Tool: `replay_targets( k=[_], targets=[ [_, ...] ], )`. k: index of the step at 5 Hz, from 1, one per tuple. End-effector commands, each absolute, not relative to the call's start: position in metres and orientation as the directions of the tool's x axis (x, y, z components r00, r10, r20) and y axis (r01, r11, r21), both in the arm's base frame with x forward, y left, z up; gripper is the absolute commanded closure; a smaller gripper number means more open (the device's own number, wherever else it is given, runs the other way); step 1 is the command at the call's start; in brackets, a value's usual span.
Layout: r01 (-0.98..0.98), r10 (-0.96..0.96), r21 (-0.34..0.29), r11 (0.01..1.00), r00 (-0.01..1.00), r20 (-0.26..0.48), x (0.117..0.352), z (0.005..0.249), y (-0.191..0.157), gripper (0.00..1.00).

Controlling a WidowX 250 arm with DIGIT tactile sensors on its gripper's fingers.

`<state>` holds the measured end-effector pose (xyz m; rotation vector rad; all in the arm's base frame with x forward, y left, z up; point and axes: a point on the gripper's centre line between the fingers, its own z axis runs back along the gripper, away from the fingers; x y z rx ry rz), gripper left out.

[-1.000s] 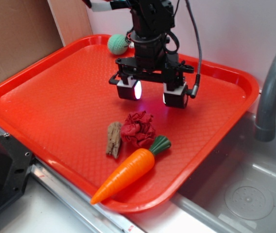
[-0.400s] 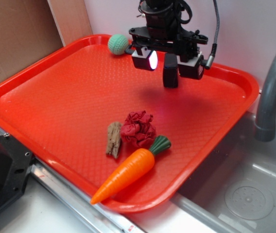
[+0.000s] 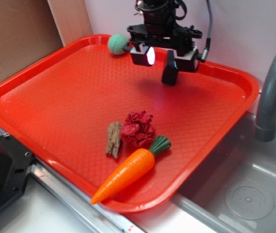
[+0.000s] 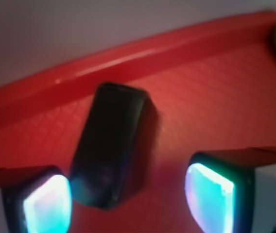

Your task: Grab the black box.

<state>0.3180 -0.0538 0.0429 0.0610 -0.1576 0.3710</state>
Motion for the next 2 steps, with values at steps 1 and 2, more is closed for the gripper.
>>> replay_targets(
  k=[1,2],
  targets=[
    [-0.371,0.362,0.009,0.929,0.909,0.206,0.3418,0.0477,-0.0547,0.53],
    [-0.275,0.264,0.028,0.961,0.943,0.203,0.3398,0.0481,-0.0602,0.55]
  ],
)
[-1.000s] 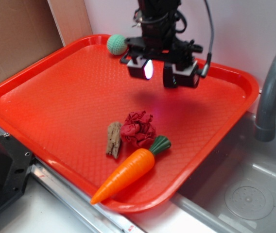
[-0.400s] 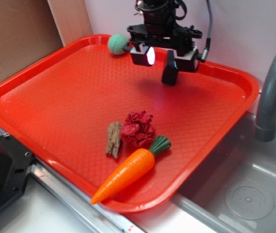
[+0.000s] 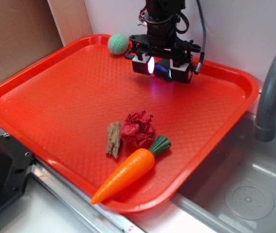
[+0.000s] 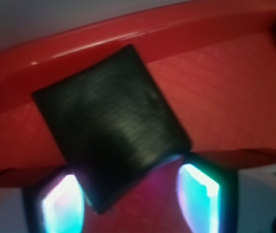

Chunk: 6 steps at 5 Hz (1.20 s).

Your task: Grab the black box.

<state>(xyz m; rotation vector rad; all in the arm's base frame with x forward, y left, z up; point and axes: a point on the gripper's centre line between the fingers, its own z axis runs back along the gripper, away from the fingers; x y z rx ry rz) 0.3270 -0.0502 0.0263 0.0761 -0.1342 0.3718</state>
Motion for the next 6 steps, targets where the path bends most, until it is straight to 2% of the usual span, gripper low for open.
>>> replay_targets(
  k=[1,2,3,5,6],
  targets=[
    [-0.031,0.011,0.083,0.996,0.974,0.226,0.327,0.059,-0.055,0.00],
    [0.114,-0.144,0.120,0.986,0.949,0.279,0.313,0.093,-0.055,0.00],
    [0.042,-0.058,0.050,0.998,0.921,0.385,0.315,0.107,-0.049,0.00],
    [0.020,-0.025,0.018,1.000,0.930,0.366,0.343,0.082,-0.040,0.00],
    [0.041,-0.040,0.002,0.999,0.944,0.328,0.349,0.065,-0.038,0.00]
  ],
)
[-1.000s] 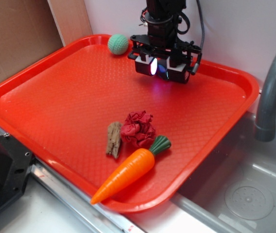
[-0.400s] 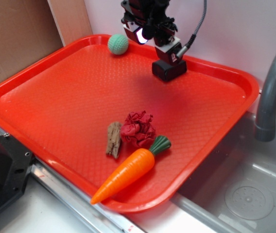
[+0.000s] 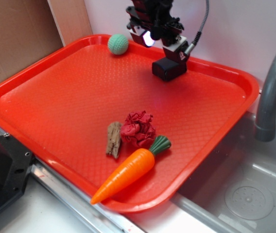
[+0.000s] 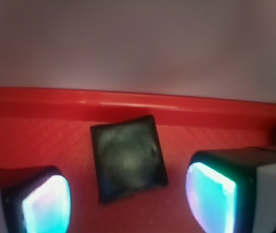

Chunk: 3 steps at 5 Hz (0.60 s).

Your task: Grab the black box.

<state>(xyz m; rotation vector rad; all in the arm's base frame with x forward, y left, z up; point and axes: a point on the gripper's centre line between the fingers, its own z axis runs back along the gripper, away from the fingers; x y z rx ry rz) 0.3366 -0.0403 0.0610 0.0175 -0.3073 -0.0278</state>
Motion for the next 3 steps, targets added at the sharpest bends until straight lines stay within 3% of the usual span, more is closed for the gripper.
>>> replay_targets(
  k=[1,3],
  targets=[
    [0.139,-0.122,-0.043,0.989,0.951,0.285,0.358,0.044,-0.051,0.00],
    [0.088,-0.075,-0.060,0.994,0.977,0.201,0.358,0.019,-0.045,0.03]
  ],
)
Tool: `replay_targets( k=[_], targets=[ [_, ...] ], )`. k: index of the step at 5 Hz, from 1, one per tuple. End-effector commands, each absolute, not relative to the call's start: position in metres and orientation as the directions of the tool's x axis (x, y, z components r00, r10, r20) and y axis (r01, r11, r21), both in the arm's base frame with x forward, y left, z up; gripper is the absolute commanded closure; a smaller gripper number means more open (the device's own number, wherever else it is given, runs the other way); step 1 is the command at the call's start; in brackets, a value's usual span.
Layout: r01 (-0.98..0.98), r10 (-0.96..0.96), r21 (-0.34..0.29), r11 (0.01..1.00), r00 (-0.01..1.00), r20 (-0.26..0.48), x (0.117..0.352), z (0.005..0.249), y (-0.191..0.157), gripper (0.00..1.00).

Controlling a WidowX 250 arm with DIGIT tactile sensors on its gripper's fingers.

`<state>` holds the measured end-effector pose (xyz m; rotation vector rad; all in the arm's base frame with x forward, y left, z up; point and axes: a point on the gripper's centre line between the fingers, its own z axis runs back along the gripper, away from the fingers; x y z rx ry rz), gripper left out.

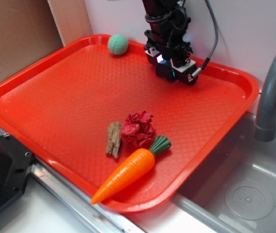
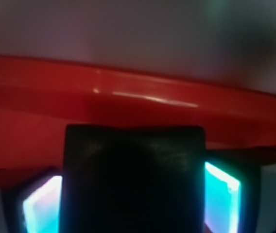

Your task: Grab the black box.

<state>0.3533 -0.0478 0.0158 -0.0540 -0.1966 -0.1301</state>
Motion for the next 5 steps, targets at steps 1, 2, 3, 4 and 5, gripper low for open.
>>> replay_targets(
  k=[1,2,3,4,5],
  targets=[
    [0.104,-0.091,-0.056,0.993,0.975,0.202,0.343,0.039,-0.058,1.00],
    [0.159,-0.150,-0.049,0.986,0.977,0.149,0.308,0.089,-0.087,1.00],
    [0.248,-0.218,-0.114,0.962,0.949,0.228,0.279,0.139,-0.101,1.00],
    [0.207,-0.169,-0.223,0.953,0.969,0.180,0.243,0.193,-0.093,1.00],
    [0.109,-0.077,-0.195,0.975,0.983,0.166,0.231,0.222,-0.078,1.00]
  ],
)
